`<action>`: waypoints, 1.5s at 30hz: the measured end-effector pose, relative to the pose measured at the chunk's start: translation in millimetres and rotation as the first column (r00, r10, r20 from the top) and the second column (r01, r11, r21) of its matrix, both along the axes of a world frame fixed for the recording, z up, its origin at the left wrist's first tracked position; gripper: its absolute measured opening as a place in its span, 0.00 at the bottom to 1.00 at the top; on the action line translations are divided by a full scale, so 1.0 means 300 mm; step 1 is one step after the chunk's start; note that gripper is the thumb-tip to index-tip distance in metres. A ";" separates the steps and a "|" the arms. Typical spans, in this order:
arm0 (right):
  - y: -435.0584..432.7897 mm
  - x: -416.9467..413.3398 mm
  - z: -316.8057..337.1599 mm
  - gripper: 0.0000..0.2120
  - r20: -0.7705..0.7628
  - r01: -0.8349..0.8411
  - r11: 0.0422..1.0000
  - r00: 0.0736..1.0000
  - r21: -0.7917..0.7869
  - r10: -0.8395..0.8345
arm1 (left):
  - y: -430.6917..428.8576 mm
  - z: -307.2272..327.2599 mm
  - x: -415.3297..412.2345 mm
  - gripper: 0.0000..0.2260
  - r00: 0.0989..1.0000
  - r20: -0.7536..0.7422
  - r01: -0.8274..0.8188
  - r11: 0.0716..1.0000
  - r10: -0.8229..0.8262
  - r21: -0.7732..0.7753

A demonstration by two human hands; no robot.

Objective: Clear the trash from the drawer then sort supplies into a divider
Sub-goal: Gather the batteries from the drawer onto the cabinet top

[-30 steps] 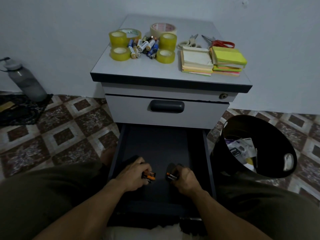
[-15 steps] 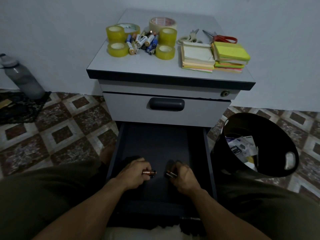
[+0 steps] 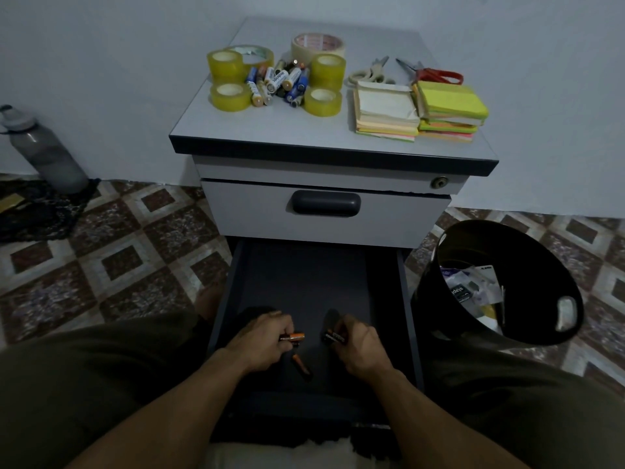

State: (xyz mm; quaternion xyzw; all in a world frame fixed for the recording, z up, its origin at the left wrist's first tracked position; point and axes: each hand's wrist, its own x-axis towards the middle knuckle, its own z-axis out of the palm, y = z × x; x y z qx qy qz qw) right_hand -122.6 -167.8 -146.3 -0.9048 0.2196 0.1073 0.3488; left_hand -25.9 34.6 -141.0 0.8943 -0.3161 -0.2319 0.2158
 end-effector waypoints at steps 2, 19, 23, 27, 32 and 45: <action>0.000 -0.001 0.005 0.06 -0.011 0.007 1.000 1.000 0.016 -0.007 | 0.004 0.005 0.000 0.07 1.000 -0.009 0.015 1.000 -0.015 0.004; 0.005 -0.003 0.011 0.09 -0.049 0.005 1.000 0.999 0.014 -0.004 | -0.003 0.016 -0.039 0.12 0.962 0.032 0.265 0.956 -0.271 0.126; 0.008 -0.005 0.020 0.06 -0.029 -0.018 1.000 0.999 0.005 0.018 | -0.011 0.010 -0.034 0.08 0.965 0.028 0.255 0.959 -0.261 0.126; 0.009 -0.007 0.035 0.05 0.000 0.019 0.999 1.000 0.049 -0.019 | -0.014 0.008 -0.029 0.06 0.976 0.032 0.212 0.971 -0.217 0.113; 0.009 -0.010 0.051 0.09 0.031 0.078 0.987 0.996 0.142 -0.083 | -0.015 0.007 -0.018 0.07 0.974 0.073 0.204 0.971 -0.214 0.123; 0.011 -0.006 0.041 0.10 0.025 0.172 0.959 0.983 0.225 -0.182 | 0.018 -0.011 0.005 0.06 0.983 0.134 0.116 0.992 -0.123 0.056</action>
